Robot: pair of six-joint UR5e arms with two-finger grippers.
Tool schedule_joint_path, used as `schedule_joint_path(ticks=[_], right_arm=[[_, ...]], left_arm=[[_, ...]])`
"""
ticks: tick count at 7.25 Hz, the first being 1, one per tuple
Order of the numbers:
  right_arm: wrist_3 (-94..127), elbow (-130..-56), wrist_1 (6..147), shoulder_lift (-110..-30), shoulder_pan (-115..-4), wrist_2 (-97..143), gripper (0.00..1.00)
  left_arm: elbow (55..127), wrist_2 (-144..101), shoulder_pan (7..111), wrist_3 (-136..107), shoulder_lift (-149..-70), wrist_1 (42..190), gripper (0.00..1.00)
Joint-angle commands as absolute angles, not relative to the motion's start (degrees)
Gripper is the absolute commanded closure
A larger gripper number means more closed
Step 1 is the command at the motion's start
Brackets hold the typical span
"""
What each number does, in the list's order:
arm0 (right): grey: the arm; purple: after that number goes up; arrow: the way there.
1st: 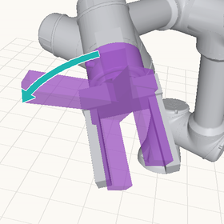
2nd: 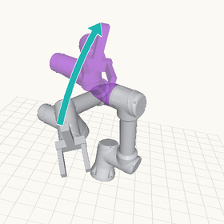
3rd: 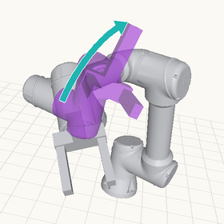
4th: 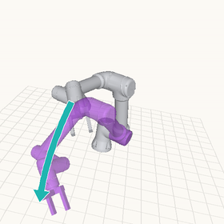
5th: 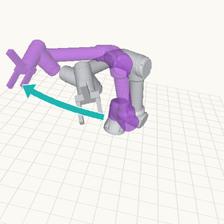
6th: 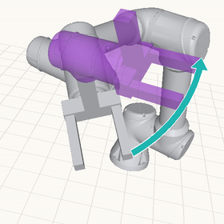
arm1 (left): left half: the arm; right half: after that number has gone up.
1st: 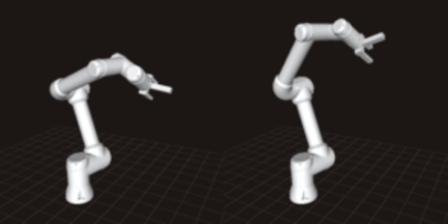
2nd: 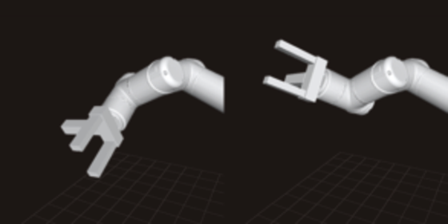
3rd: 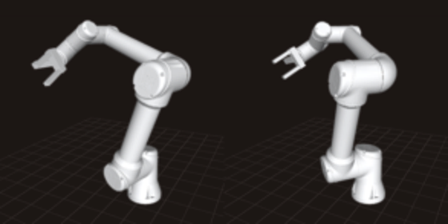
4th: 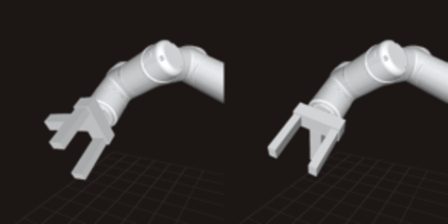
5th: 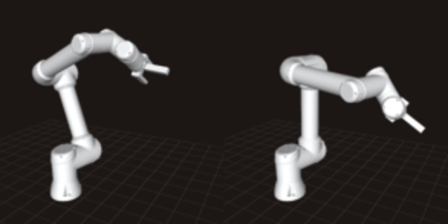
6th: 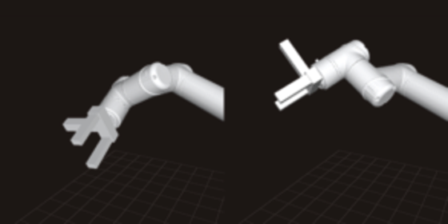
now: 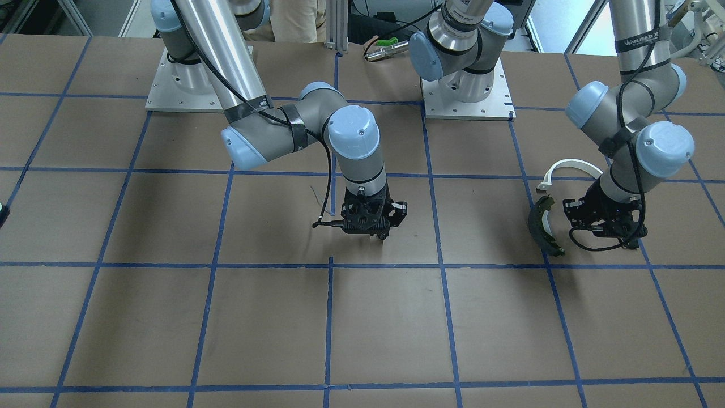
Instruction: Place bearing gear from tray to pile
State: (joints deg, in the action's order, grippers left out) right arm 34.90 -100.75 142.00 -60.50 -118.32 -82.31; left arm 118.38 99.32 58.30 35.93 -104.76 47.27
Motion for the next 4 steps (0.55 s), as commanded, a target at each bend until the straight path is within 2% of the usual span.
schedule_joint_path(ticks=[1,3,4], right_arm=[[19.0,-93.6,125.3,-65.9,-108.1,-84.2,0.00],[0.7,-84.3,103.2,-74.5,-93.0,-86.1,0.00],[-1.7,-78.2,91.3,-77.1,-89.9,-88.0,0.00]], left_arm=[[118.6,98.9,57.5,37.0,-105.1,46.8,0.00],[116.9,98.6,61.2,35.9,-102.9,47.1,0.00],[113.9,98.8,67.3,31.3,-101.1,51.3,0.00]])
